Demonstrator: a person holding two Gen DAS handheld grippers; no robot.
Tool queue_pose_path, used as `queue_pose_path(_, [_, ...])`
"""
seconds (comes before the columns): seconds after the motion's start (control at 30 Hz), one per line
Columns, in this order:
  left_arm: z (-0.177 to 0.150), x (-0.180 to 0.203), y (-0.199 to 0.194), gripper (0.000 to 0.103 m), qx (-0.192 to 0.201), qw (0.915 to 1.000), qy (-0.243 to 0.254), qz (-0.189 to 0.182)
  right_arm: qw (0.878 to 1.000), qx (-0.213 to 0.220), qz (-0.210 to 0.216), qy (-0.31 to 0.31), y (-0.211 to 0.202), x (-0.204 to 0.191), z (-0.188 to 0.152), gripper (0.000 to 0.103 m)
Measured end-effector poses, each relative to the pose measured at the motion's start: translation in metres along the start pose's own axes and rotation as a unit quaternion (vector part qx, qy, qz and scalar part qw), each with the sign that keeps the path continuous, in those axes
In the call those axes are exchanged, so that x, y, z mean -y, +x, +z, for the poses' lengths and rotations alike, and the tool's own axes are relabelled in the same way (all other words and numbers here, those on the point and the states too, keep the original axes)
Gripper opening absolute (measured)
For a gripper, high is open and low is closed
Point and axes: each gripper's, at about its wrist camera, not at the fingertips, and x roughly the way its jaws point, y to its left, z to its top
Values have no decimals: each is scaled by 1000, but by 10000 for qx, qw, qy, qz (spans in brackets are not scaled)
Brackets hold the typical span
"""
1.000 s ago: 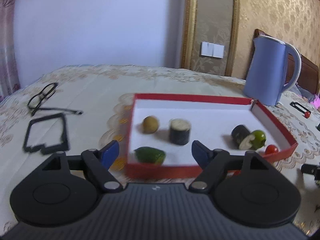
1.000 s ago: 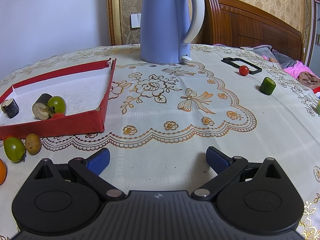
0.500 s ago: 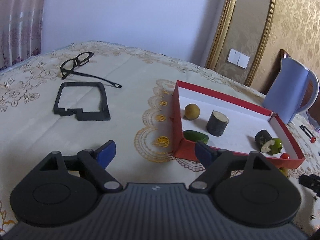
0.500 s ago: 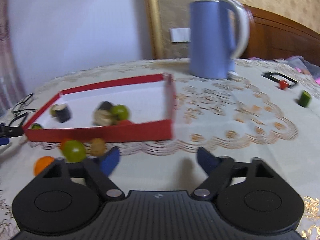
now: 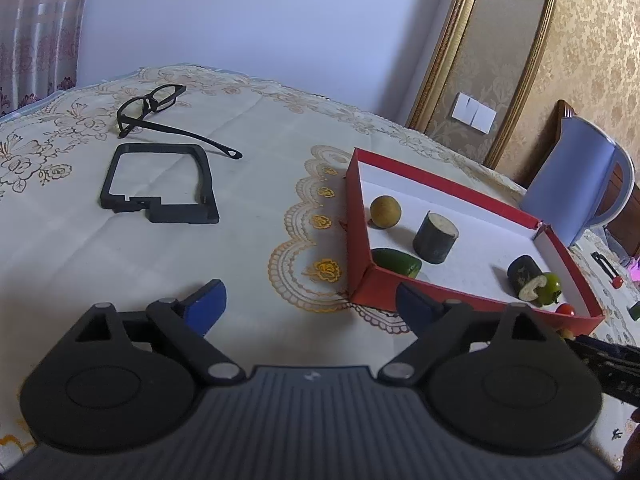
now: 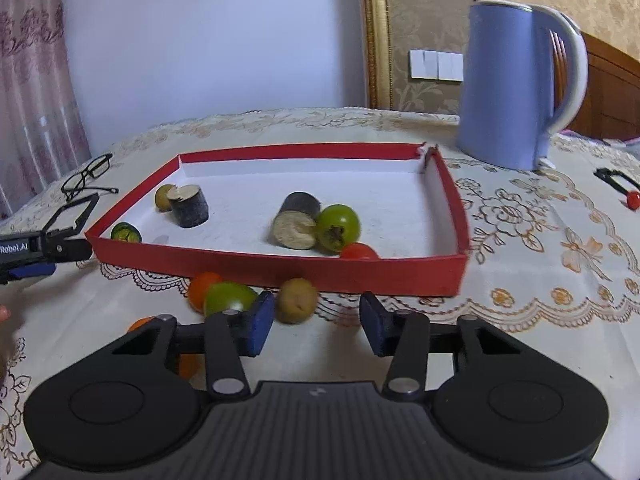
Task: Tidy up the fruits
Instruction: 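Move the right gripper to the brown kiwi and grasp it, then carry the kiwi into the red tray and open the right gripper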
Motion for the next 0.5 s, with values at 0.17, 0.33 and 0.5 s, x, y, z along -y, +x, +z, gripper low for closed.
queue_pose_path(0.17, [0, -1, 0, 93, 6, 10000, -31, -38, 9999, -73, -100, -118, 11, -4, -1, 25])
queue_pose_path(0.33, [0, 0, -1, 94, 8, 10000, -22, -44, 10000, -36, -41, -45, 6, -1, -3, 24])
queue_pose_path(0.5, [0, 0, -1, 94, 9, 10000, -21, -52, 9993, 274, -154, -227, -14, 0, -4, 24])
